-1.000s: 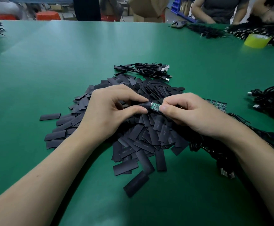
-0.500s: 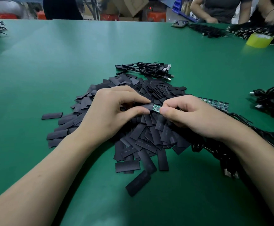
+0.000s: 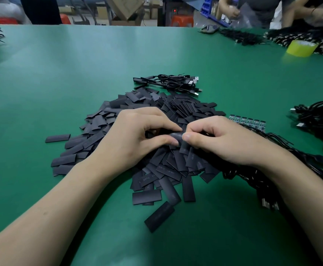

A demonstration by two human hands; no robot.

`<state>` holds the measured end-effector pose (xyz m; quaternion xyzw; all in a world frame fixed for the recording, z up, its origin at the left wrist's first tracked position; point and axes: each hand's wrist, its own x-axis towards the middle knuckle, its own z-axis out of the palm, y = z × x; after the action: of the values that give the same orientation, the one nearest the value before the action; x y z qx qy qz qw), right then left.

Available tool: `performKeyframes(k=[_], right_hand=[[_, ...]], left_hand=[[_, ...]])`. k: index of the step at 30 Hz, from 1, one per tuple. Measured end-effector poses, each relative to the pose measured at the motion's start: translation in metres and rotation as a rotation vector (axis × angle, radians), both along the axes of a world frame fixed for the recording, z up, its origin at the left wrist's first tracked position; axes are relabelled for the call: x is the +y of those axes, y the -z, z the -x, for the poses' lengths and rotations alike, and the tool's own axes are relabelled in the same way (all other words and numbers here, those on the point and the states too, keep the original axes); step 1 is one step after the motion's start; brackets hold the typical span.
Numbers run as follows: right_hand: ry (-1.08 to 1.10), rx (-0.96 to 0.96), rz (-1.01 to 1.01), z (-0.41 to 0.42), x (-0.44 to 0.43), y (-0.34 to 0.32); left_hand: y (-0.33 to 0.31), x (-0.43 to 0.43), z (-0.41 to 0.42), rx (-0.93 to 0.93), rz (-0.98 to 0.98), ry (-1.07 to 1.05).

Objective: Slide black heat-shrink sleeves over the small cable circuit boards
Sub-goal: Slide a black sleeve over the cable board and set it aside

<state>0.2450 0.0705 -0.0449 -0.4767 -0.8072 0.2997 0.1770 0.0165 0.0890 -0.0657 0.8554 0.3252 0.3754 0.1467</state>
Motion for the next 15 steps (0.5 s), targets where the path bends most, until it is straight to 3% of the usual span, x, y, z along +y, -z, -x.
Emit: performKeyframes(k=[4, 10, 15], right_hand=[[0.007, 0.039, -0.026, 0.0000, 0.0018, 0.0034], [0.079, 0.300, -0.150, -0.0056, 0.0068, 0.0044], [0.112, 0.287, -0.284, -0.0034, 0.0052, 0.0056]], left_hand=[[0.0016, -0.0017, -0.0034, 0.004, -0.029, -0.007], [0.0047, 0.0002, -0.0034, -0.116, 0.011, -0.123], [0.0052, 0.0018, -0.0041, -0.184, 0.073, -0.167]])
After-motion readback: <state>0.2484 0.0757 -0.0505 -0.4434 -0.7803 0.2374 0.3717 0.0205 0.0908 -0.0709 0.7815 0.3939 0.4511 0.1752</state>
